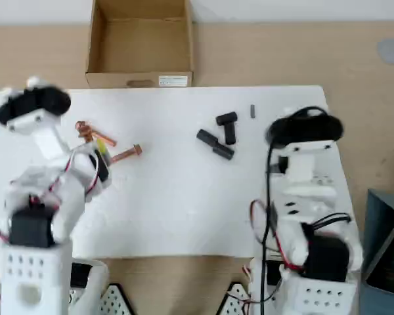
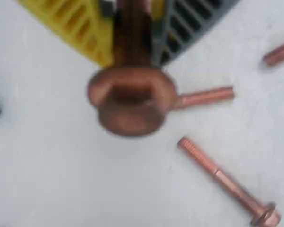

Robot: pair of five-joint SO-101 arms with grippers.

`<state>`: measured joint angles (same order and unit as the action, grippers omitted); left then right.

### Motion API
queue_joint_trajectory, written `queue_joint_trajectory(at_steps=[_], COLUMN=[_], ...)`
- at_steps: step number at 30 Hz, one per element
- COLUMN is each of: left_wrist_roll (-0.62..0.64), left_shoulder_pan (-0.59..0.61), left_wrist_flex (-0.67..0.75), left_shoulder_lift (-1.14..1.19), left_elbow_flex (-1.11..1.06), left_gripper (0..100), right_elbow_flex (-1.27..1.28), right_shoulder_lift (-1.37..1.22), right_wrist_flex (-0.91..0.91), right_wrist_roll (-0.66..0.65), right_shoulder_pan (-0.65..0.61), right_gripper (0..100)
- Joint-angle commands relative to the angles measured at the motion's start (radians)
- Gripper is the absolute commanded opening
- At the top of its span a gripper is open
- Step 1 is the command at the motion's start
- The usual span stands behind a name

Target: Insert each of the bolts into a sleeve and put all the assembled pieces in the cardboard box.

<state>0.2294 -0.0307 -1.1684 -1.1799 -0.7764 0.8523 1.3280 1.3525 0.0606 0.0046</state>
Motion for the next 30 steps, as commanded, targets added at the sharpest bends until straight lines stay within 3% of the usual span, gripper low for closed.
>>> queue_joint_trajectory(at_steps=[1,6,13,21,25,30], left_wrist_roll=[0.006,0.006,0.023,0.318,0.344,0.342], left_shoulder_pan=[-0.011,-0.026,-0.172,-0.252,-0.275,-0.278], left_wrist_flex=[0.091,0.127,0.146,0.163,0.186,0.315], left_shoulder_lift=[-0.196,-0.374,-0.650,-0.644,-0.645,-0.645], left_elbow_flex=[-0.115,-0.244,-0.397,-0.388,-0.387,-0.387], left_gripper=[0,0,0,0,0,0], right_elbow_flex=[0.070,0.183,0.317,0.450,0.509,0.553], right_shoulder_lift=[0.065,0.119,0.199,0.374,0.478,0.564], right_wrist_flex=[-0.110,-0.218,-0.354,-0.442,-0.443,-0.440], right_wrist_roll=[0.048,0.086,0.106,0.101,0.101,0.100], right_shoulder_pan=[-0.108,-0.286,-0.499,-0.704,-0.769,-0.834], right_gripper=[0.9,0.9,0.9,0.9,0.9,0.9])
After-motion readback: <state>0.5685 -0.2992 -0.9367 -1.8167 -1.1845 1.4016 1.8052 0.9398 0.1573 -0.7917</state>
